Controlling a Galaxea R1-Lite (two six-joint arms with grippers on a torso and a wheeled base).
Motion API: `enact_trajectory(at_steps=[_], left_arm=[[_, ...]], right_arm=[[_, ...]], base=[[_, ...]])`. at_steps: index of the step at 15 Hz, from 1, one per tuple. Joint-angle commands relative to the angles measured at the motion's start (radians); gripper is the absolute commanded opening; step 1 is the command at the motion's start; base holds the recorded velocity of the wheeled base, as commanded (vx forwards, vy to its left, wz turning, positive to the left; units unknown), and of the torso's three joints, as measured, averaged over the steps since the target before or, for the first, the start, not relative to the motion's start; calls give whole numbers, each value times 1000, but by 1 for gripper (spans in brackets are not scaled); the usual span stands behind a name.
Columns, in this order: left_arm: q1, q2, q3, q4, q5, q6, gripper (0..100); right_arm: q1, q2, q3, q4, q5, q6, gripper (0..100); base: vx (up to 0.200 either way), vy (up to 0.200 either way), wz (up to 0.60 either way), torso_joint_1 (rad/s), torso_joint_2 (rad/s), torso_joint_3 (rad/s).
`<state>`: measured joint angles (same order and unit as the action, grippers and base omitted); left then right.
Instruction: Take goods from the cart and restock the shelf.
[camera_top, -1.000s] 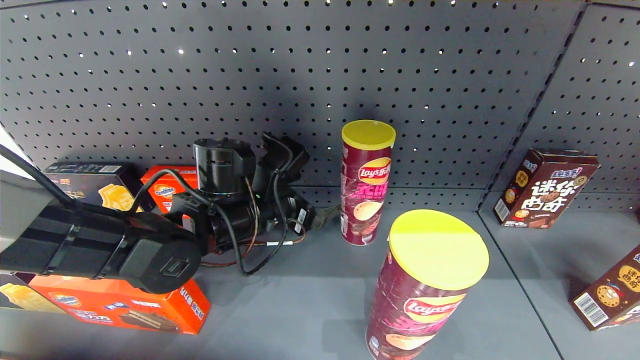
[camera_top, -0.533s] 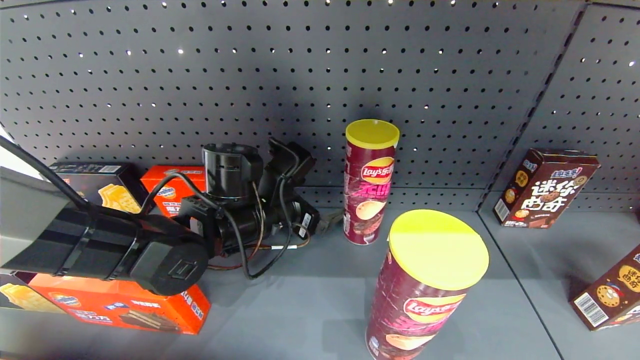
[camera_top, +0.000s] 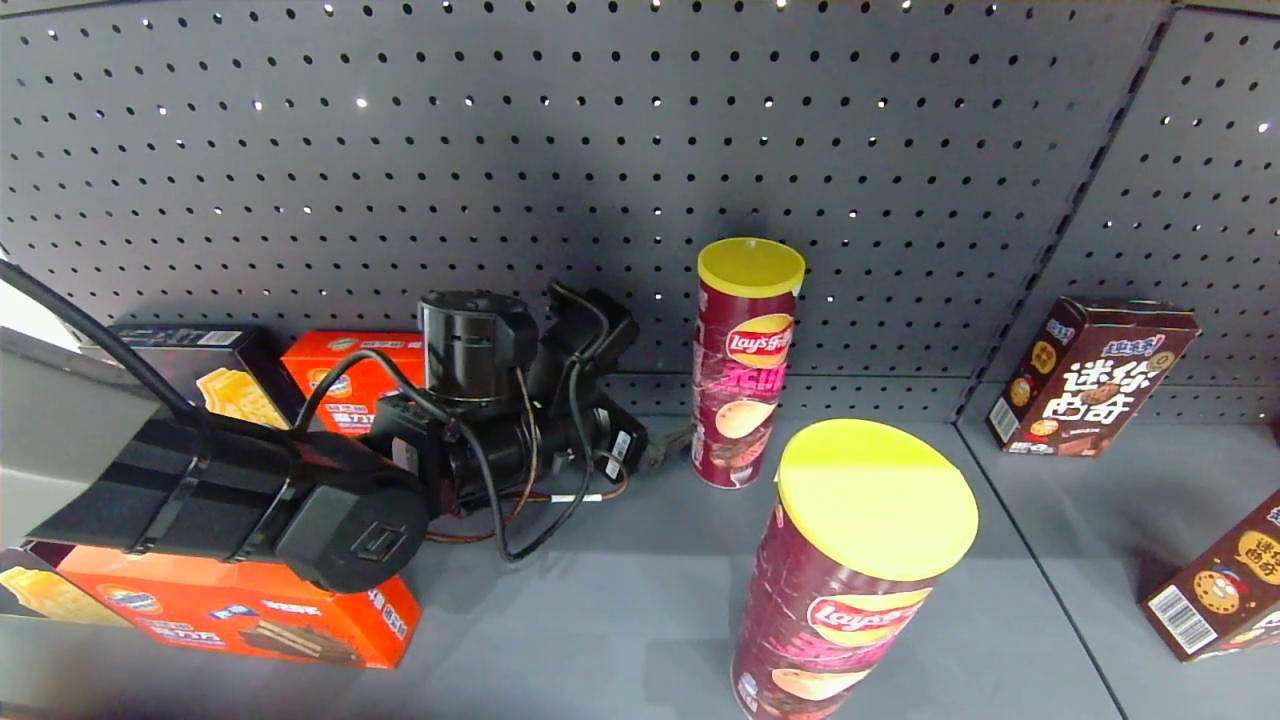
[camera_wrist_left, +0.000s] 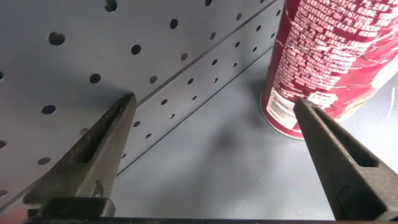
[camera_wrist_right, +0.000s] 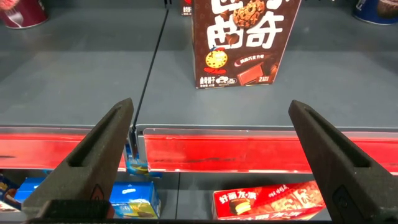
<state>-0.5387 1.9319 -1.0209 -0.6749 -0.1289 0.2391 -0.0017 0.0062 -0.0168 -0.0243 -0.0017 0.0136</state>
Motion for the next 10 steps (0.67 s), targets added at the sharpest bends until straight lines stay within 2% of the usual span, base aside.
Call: enact_trajectory(at_steps=[1, 10], left_arm=[[-7, 1, 4, -2, 0, 0, 100], [-12, -172, 87, 1, 0, 2, 100]], right_arm=[[0, 1, 0, 0, 0, 0, 100], [0, 1, 0, 0, 0, 0, 100]], base=[[0, 0, 0, 0, 0, 0], [0, 0, 0, 0, 0, 0]])
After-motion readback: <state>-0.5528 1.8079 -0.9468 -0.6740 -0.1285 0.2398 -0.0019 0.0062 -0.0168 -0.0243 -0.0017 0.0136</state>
